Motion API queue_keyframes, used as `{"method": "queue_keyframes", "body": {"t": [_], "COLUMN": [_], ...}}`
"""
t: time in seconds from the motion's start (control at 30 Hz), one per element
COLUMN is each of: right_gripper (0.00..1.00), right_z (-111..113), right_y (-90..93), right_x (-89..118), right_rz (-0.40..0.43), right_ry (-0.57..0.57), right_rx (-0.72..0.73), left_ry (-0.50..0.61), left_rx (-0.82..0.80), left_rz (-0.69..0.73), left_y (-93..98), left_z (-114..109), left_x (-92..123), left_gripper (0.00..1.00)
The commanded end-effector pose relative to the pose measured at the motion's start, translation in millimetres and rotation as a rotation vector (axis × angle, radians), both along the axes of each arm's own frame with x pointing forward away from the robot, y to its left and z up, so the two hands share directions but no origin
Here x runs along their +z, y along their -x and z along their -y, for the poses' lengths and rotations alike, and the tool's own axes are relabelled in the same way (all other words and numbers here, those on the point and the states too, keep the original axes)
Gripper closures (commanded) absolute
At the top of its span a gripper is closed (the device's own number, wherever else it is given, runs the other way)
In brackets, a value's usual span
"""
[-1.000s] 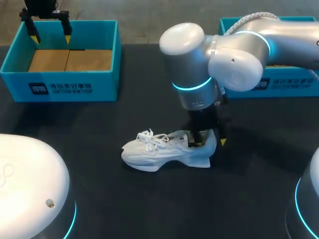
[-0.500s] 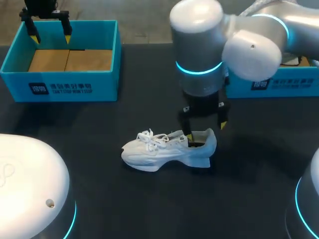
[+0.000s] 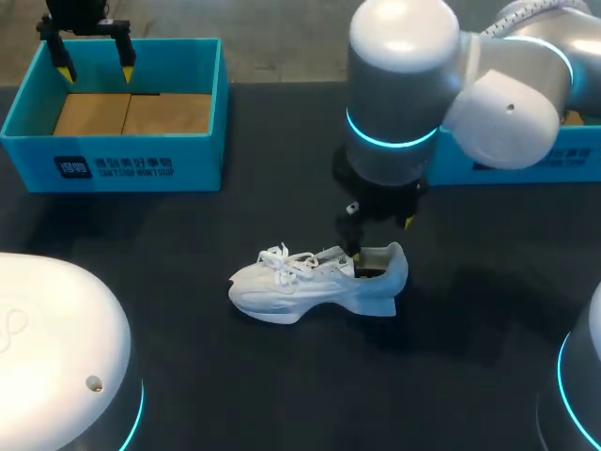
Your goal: Take the shoe out of the shoebox, open the shoe tongue, remove and reinsert the insole, then place the shoe into the shoebox
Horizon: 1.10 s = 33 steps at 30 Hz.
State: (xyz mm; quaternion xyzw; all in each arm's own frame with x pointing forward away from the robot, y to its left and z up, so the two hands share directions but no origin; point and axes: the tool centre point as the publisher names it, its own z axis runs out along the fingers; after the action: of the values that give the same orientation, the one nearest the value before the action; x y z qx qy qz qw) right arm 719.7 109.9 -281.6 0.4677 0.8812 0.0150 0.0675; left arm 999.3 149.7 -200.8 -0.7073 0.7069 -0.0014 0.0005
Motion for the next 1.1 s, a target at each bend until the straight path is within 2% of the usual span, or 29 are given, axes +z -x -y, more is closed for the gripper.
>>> {"method": "queue_keyframes", "body": {"t": [0.03,0.4,0.5,0.57,0.67,0.77,0.9,1.1], "right_gripper": [0.00,0.00,0.00,0.00,0.00,0.00,0.00,0.00], "right_z": [2,2,-2,0,2,5,10,13], "right_y": [0.9,0.9,2.6,3.1,4.8,5.4,4.8,-0.8], "right_x": [-1,-1,1,3,4,2,1,-3], "right_rz": [0.003,0.003,0.062,0.088,0.086,0.095,0.122,0.179], "right_ry": [-0.007,-0.007,-0.061,-0.092,-0.156,-0.144,-0.152,-0.150], "right_rx": [0.001,0.001,0.255,0.373,0.546,0.694,0.856,1.014], "left_ry": [-0.001,-0.001,-0.001,-0.001,-0.001,-0.001,-0.001,-0.001], "left_rx": [0.000,0.000,0.000,0.000,0.000,0.000,0.000,0.000], "left_rz": [-0.001,-0.001,-0.001,-0.001,-0.001,-0.001,-0.001,-0.001], "left_y": [-0.3,-0.3,-0.3,-0.3,-0.3,-0.3,-0.3,-0.3], "left_z": [0,0,0,0,0,0,0,0], "left_x": [0,0,0,0,0,0,0,0], "left_gripper": [0.00,0.00,0.00,0.00,0.00,0.00,0.00,0.00]}}
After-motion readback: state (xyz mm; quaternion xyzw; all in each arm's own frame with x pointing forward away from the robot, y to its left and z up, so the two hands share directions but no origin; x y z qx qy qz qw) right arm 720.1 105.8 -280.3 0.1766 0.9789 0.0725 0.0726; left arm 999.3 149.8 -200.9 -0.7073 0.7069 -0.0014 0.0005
